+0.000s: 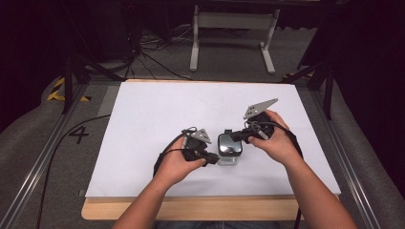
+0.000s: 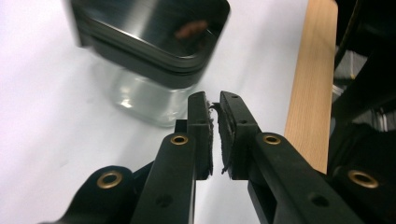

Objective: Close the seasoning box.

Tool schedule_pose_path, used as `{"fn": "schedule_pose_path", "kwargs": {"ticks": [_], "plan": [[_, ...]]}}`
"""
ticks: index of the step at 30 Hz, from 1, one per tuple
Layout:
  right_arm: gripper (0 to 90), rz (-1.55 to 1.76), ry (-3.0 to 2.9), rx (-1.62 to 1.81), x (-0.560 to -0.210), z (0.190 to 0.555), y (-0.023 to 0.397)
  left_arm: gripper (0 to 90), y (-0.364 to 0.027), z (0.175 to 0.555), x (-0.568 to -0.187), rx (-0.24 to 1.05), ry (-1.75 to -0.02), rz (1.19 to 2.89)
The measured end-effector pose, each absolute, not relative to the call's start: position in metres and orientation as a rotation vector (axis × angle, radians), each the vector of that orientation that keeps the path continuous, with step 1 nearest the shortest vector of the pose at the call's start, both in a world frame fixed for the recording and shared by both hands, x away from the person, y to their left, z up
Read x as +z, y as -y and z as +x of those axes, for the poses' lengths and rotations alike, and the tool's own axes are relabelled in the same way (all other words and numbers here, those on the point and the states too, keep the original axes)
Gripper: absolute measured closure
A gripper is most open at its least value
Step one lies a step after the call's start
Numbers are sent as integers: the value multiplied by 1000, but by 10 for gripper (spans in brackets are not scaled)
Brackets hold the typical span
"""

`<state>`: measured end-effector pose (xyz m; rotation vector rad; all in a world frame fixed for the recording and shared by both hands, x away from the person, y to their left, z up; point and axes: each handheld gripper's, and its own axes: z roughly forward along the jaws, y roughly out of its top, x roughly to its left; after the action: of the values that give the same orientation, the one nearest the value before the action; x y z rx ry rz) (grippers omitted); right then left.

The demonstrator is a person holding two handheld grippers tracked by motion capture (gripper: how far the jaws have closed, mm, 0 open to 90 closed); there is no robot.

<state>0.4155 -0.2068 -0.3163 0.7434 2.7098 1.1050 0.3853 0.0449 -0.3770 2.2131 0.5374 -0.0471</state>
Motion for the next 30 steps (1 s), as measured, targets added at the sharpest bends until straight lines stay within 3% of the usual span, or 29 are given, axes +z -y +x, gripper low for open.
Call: {"fn": "schedule_pose_path", "kwargs": {"ticks": [12, 19, 30], "plan": [[647, 868, -2515, 1216, -291, 427, 258, 807, -127, 387, -358, 119, -755, 2107], [629, 992, -2422, 1192, -295, 438, 298, 795, -155, 394, -359, 167, -845, 2054], [551, 1210, -2281, 1118, -328, 450, 363, 749, -187, 411, -377, 287, -1020, 2045]]}}
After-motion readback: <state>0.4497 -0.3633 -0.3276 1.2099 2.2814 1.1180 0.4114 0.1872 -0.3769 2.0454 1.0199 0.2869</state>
